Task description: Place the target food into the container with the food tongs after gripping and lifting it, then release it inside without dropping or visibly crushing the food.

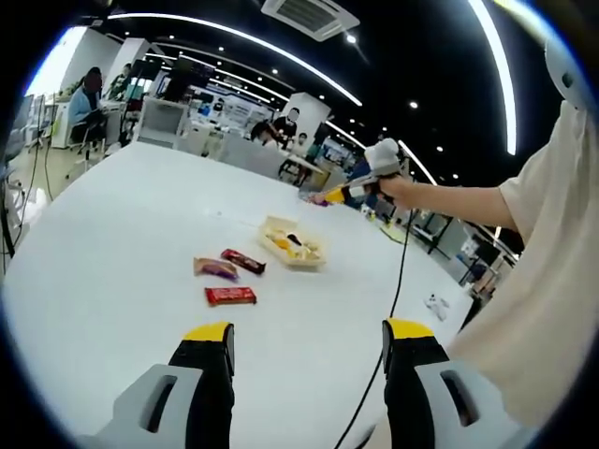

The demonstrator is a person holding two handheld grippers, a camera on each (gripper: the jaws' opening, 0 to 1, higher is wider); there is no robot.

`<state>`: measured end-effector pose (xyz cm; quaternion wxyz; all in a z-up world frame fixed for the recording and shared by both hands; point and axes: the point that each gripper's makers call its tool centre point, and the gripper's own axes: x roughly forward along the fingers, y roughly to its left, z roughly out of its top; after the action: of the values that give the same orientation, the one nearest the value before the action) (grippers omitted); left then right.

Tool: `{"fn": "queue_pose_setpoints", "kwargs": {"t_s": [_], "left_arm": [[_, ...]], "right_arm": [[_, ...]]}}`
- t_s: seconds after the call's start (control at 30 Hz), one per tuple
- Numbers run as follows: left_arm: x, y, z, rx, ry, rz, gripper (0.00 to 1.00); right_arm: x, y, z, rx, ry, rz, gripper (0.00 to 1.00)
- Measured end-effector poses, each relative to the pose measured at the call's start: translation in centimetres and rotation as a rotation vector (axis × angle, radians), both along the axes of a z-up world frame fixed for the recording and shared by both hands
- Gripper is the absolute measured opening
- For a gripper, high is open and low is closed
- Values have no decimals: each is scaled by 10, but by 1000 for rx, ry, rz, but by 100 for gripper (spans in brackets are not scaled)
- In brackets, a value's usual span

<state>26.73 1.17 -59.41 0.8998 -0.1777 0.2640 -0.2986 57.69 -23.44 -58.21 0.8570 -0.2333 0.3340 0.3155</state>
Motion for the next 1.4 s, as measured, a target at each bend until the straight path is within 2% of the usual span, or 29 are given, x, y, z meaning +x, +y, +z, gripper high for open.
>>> {"fn": "queue_pose_setpoints", "kwargs": {"t_s": [0.8,1.4], "left_arm": [[-3,-4,2,2,1,-8,63],[-7,-1,5,4,-12,-7,63]], "right_arm": [[8,-16,6,42,-18,-57,21],[-9,8,3,66,-10,-15,22]]}}
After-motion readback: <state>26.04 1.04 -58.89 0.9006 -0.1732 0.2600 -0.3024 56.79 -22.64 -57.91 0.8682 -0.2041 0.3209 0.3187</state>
